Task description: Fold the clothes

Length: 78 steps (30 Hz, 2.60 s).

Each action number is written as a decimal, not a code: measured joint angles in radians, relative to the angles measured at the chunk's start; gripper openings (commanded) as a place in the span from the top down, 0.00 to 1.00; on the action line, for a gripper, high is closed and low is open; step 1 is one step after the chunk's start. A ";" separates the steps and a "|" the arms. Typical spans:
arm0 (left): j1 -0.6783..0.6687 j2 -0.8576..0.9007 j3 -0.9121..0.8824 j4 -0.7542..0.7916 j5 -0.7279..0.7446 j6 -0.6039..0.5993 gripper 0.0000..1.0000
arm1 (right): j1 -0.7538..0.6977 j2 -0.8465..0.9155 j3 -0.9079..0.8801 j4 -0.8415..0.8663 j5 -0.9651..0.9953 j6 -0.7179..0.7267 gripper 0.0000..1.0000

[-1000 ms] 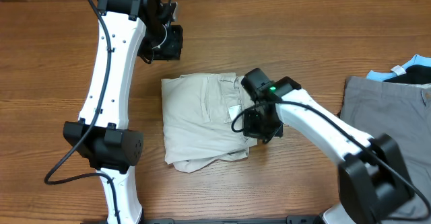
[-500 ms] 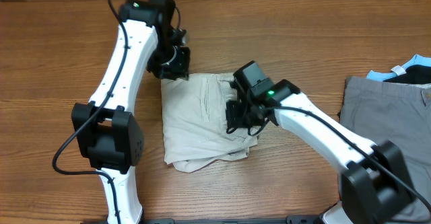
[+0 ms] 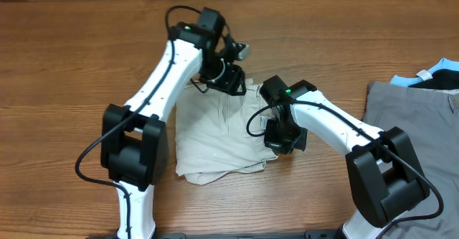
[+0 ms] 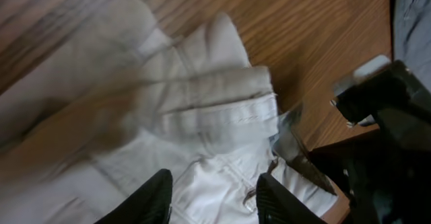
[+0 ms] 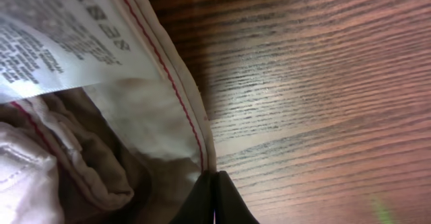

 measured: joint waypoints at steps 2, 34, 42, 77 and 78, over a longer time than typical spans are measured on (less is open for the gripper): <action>-0.018 0.000 -0.016 0.010 -0.010 0.002 0.60 | 0.000 0.000 0.000 0.006 -0.028 -0.014 0.96; -0.029 0.025 -0.179 0.369 -0.031 -0.051 0.63 | 0.031 -0.153 -0.064 0.245 -0.277 -0.160 0.96; -0.028 0.076 -0.179 0.367 -0.031 -0.064 0.61 | -0.042 -0.170 -0.018 0.088 -0.111 -0.187 0.96; 0.129 0.086 0.159 -0.023 -0.024 -0.111 0.46 | -0.139 -0.185 -0.353 0.393 -0.561 -0.047 0.96; 0.152 0.086 0.203 -0.077 -0.025 -0.107 0.45 | -0.140 -0.217 -0.353 0.392 -0.565 -0.075 0.96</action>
